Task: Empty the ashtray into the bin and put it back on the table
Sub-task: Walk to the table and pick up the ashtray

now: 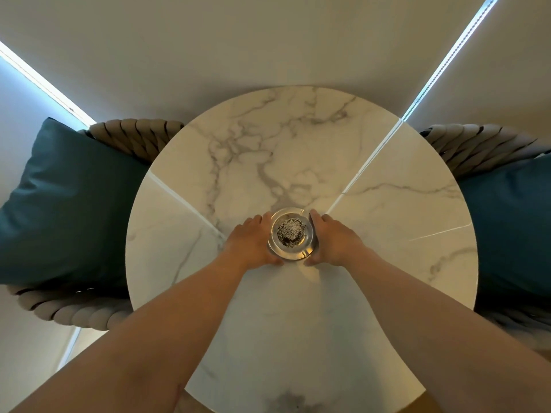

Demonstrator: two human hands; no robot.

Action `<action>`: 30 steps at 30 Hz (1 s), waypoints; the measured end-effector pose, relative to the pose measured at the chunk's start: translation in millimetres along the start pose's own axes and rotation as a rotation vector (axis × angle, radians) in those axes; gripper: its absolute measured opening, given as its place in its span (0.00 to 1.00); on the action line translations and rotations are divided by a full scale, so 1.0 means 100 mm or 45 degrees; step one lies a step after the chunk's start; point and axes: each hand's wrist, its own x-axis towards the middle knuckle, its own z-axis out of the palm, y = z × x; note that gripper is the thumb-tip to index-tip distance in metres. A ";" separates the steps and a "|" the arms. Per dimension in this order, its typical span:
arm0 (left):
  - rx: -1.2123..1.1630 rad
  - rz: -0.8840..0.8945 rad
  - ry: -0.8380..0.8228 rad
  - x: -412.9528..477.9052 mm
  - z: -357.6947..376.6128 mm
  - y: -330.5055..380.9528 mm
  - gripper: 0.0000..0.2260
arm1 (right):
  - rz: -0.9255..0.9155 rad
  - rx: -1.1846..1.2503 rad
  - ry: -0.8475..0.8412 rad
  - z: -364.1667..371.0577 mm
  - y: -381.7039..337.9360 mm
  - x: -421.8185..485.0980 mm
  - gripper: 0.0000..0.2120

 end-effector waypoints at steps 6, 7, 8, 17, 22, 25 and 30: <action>-0.006 -0.027 -0.003 0.01 0.02 0.05 0.48 | -0.002 0.004 0.019 0.02 -0.02 0.02 0.54; -0.009 -0.029 -0.008 0.00 0.02 0.05 0.49 | -0.003 0.006 0.022 0.02 -0.02 0.01 0.54; -0.011 -0.029 -0.009 -0.01 0.02 0.05 0.49 | -0.004 0.010 0.024 0.03 -0.03 0.00 0.54; -0.092 -0.002 0.032 -0.25 0.03 0.07 0.47 | -0.014 0.096 0.016 0.05 -0.06 -0.22 0.58; -0.096 0.030 0.052 -0.49 0.02 0.07 0.44 | -0.049 0.177 0.042 0.07 -0.11 -0.46 0.55; -0.110 0.039 0.050 -0.65 0.02 0.08 0.45 | -0.079 0.241 0.078 0.10 -0.16 -0.62 0.47; -0.128 0.036 0.042 -0.92 0.01 0.13 0.46 | -0.093 0.287 0.100 0.14 -0.22 -0.85 0.39</action>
